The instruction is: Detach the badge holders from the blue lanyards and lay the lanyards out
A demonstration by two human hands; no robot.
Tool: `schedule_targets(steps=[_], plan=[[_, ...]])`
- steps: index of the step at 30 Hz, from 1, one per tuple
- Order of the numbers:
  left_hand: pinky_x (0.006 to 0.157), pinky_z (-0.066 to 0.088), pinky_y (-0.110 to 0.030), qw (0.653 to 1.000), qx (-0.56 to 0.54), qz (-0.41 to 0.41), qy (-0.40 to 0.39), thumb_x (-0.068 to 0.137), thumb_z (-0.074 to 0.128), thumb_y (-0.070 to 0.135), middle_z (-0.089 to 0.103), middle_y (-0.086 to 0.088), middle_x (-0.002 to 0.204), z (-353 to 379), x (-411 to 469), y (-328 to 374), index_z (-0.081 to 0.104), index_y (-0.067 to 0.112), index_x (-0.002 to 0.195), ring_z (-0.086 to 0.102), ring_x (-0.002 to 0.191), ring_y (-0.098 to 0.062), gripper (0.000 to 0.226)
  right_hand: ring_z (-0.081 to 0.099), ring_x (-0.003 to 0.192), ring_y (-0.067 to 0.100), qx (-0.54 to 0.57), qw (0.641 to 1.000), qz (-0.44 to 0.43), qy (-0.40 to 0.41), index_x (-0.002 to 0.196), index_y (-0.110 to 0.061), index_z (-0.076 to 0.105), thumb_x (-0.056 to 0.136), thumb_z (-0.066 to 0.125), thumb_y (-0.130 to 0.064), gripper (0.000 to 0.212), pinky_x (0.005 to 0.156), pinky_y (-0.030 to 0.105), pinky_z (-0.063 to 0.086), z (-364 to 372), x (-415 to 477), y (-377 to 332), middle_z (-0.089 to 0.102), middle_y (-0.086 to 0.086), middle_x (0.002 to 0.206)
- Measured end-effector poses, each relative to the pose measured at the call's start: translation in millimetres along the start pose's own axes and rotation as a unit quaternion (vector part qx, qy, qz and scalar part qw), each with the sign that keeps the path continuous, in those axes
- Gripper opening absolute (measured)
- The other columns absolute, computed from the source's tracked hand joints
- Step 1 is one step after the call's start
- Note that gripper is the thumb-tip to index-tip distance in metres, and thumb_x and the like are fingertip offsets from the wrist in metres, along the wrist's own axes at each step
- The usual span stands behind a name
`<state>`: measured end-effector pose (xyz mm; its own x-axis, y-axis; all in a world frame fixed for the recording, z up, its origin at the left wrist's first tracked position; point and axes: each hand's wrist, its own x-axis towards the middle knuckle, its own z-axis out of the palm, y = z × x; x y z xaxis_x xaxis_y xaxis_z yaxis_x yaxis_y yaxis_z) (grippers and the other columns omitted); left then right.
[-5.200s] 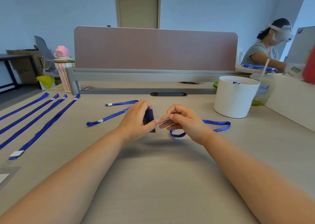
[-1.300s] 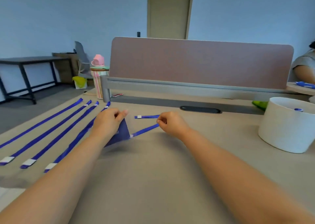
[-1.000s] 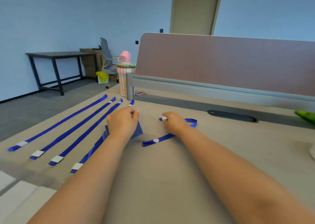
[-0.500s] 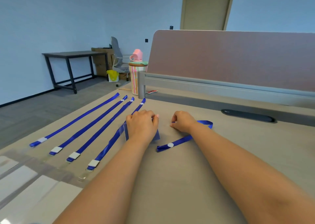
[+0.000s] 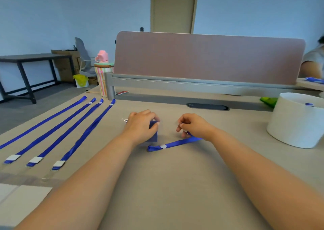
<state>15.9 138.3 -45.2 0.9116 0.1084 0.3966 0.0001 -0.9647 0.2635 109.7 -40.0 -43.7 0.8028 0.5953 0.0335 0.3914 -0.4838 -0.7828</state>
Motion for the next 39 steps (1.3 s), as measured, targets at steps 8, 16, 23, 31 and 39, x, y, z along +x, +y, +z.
schedule_targets(steps=[8,16,23,31,39], plan=[[0.087,0.026,-0.024,0.992,-0.04,0.115,0.015,0.092,0.048,0.027,0.056,0.008,0.108,17,-10,43,0.06,0.023,0.114,0.053,0.1,-0.012,0.025,0.048,0.062,0.004,-0.064,0.996,-0.007,0.068,0.08,-0.02,0.061,0.09,0.043,-0.009,0.024,0.06,0.018,0.038,-25,-41,25,0.056,-0.006,0.067],[0.086,0.022,-0.023,0.989,-0.036,0.133,0.045,0.068,0.038,0.058,0.045,0.008,0.097,17,-20,40,0.05,0.022,0.131,0.051,0.094,-0.013,0.074,0.048,0.065,0.011,-0.083,0.993,-0.051,0.061,0.074,-0.036,0.057,0.09,0.044,-0.02,0.027,0.068,0.029,0.042,-13,-49,23,0.054,-0.002,0.066],[0.089,0.026,-0.027,0.987,0.002,0.152,0.051,0.068,0.056,0.058,0.051,0.001,0.104,16,-20,34,0.044,0.019,0.136,0.051,0.099,-0.017,0.079,0.044,0.061,0.012,-0.09,0.984,-0.094,0.118,0.08,-0.024,0.069,0.087,0.06,-0.035,0.016,0.065,0.033,0.045,-2,-49,25,0.065,0.013,0.076],[0.086,0.029,-0.028,0.982,0.018,0.172,0.069,0.072,0.041,0.061,0.054,-0.001,0.099,18,-20,32,0.049,0.016,0.133,0.054,0.092,-0.018,0.076,0.039,0.057,0.01,-0.091,0.984,-0.118,0.093,0.083,-0.026,0.069,0.087,0.06,-0.03,0.011,0.062,0.025,0.039,-2,-50,22,0.062,0.015,0.076],[0.082,0.032,-0.03,0.975,0.037,0.201,0.084,0.073,0.058,0.051,0.056,-0.002,0.094,18,-21,36,0.053,0.015,0.13,0.056,0.086,-0.02,0.068,0.038,0.055,0.009,-0.087,0.987,-0.117,0.074,0.088,-0.017,0.072,0.088,0.061,-0.027,0.015,0.053,0.013,0.034,-3,-52,19,0.054,0.002,0.067]])
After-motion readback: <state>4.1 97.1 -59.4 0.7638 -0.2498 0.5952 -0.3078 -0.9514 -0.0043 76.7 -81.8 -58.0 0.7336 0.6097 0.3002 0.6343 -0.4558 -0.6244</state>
